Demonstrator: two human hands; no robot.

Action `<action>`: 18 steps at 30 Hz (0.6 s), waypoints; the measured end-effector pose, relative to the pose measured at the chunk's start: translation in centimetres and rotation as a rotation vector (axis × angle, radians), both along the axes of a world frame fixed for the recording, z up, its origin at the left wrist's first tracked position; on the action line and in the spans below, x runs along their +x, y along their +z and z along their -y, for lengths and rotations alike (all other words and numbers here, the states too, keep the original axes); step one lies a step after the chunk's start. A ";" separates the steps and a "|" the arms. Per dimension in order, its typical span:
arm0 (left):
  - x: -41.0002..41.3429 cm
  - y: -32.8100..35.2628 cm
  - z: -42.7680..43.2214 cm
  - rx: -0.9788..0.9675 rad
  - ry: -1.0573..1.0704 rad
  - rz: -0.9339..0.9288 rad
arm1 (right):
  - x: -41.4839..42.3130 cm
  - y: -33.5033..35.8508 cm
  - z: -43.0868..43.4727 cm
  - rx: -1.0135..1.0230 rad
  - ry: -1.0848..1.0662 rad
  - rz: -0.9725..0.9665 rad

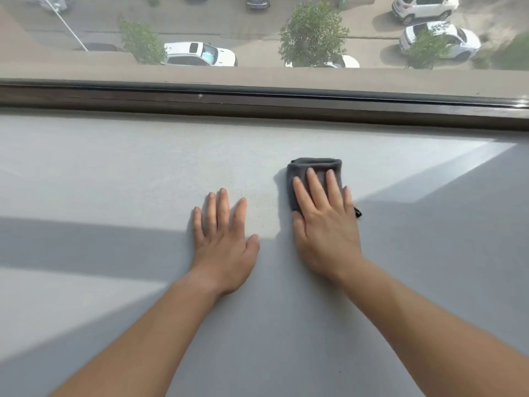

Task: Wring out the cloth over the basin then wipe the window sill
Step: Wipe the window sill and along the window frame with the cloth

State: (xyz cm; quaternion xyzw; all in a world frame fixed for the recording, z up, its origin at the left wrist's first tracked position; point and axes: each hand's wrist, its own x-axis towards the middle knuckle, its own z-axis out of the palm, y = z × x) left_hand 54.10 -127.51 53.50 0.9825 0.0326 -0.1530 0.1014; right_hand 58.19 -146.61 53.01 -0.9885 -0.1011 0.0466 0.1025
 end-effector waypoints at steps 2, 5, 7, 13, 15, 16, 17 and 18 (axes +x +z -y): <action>0.0 -0.1 0.0 -0.001 0.002 0.017 | -2.9 -0.3 -0.2 -0.003 0.168 -0.032; -0.1 -0.2 -0.2 -0.016 0.006 0.019 | -1.2 -0.1 2.8 -0.023 0.157 -0.065; -0.2 -0.3 -0.2 -0.028 0.006 0.017 | 1.2 0.2 5.1 -0.031 -0.001 -0.067; -0.1 -0.6 -0.5 -0.026 0.015 0.028 | -2.1 0.1 2.1 0.015 -0.135 -0.042; -0.1 -0.6 -0.5 -0.025 0.020 0.038 | -6.9 -0.2 0.3 0.017 0.037 -0.011; -0.1 -0.6 -0.6 -0.025 0.023 0.037 | -8.5 -0.3 0.2 0.015 0.117 -0.020; -0.2 -0.6 -0.6 -0.030 0.025 0.039 | -9.1 -0.2 0.9 0.001 0.170 -0.047; -0.2 -0.6 -0.6 -0.039 0.028 0.043 | -8.7 -0.1 2.0 -0.012 0.189 -0.065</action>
